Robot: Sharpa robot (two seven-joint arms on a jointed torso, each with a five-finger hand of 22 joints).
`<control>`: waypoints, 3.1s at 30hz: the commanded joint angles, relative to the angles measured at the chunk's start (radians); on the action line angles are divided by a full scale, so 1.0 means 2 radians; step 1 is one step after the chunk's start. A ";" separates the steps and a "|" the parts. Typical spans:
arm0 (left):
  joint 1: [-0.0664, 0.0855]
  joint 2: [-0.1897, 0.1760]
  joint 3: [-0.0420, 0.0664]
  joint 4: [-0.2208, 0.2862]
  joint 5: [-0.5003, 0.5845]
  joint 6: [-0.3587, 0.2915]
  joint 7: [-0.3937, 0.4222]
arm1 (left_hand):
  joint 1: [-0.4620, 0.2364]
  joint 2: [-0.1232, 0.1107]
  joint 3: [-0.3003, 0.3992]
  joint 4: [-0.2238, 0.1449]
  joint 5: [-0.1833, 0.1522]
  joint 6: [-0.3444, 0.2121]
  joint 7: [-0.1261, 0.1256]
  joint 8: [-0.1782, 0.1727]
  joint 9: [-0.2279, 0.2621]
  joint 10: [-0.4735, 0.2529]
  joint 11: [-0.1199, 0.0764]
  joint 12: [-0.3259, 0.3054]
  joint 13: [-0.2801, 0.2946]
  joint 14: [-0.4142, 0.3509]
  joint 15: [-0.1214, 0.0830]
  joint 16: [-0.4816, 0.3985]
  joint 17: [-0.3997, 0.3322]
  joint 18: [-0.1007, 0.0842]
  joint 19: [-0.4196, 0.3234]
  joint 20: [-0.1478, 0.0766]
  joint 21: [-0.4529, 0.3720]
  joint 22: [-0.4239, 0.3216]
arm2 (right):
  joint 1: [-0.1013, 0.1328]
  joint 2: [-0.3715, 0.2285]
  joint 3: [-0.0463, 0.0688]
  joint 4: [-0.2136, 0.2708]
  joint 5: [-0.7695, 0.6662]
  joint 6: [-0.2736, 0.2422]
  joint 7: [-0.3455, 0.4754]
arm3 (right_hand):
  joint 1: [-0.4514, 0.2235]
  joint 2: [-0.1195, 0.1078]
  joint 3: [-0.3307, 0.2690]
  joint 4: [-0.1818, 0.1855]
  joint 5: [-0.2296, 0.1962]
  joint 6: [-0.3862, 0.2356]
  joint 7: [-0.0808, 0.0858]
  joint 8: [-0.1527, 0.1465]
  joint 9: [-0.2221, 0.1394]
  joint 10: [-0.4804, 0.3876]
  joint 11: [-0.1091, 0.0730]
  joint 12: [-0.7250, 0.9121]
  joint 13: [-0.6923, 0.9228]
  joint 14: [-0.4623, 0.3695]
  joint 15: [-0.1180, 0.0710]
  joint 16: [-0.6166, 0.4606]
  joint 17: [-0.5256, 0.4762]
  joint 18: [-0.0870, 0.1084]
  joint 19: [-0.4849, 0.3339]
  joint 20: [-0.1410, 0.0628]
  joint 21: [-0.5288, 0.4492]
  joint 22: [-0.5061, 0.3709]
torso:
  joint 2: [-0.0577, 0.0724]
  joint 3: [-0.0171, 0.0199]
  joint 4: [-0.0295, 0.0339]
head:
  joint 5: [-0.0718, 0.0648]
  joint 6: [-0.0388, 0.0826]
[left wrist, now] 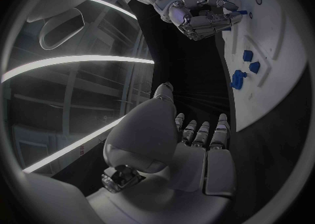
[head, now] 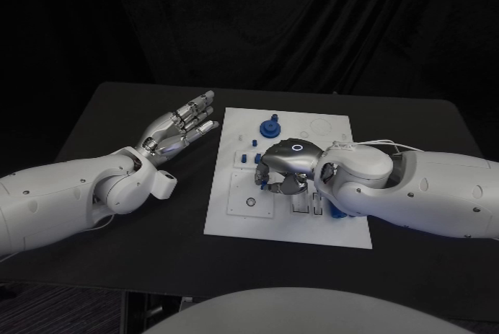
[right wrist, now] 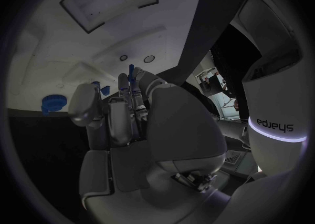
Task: Assemble the parts on the task board
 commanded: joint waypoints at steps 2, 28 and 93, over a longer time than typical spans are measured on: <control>-0.001 0.001 0.000 0.001 0.001 0.009 0.034 | 0.006 0.001 0.002 -0.002 0.003 0.000 0.004 0.001 0.001 0.000 0.003 -0.001 0.000 0.000 0.003 -0.002 -0.001 0.009 0.000 0.002 0.002 -0.001 | -0.002 0.002 0.000 -0.002 -0.003 0.006 0.004 | 0.001 -0.003 0.000 -0.004 0.001 -0.005 0.000 -0.002 -0.001 0.002 0.003 -0.003 -0.001 -0.001 0.000 -0.002 0.000 -0.005 -0.004 0.001 -0.003 0.072 | 0.000 -0.0007 0.0004 | 0.000 0.000; -0.004 0.003 0.000 -0.002 0.001 0.010 0.032 | 0.010 0.004 0.004 -0.004 0.006 -0.001 0.006 0.001 0.000 -0.003 0.000 -0.001 0.000 0.000 0.004 -0.002 -0.001 0.009 0.001 0.003 0.002 -0.001 | -0.002 0.002 0.000 -0.010 -0.033 0.001 0.000 | 0.002 -0.004 0.001 -0.006 0.001 -0.004 0.000 -0.003 -0.001 0.004 0.003 -0.003 -0.001 0.000 0.000 -0.002 0.001 -0.006 -0.003 0.001 -0.001 0.072 | 0.000 -0.0005 -0.0005 | 0.001 0.000; -0.009 0.005 0.000 -0.007 0.001 0.016 0.024 | 0.013 0.008 0.006 -0.005 0.008 -0.001 0.009 0.001 0.000 -0.002 0.003 -0.001 0.000 0.000 0.007 -0.002 0.000 0.009 0.002 0.003 0.003 -0.001 | -0.011 0.010 0.000 -0.020 -0.035 0.008 0.003 | 0.001 -0.004 0.000 -0.006 0.001 -0.001 0.000 -0.003 -0.001 0.009 0.002 -0.003 -0.001 0.000 0.000 -0.001 0.001 -0.006 -0.002 0.001 0.002 0.073 | -0.001 -0.0004 -0.0005 | 0.002 0.000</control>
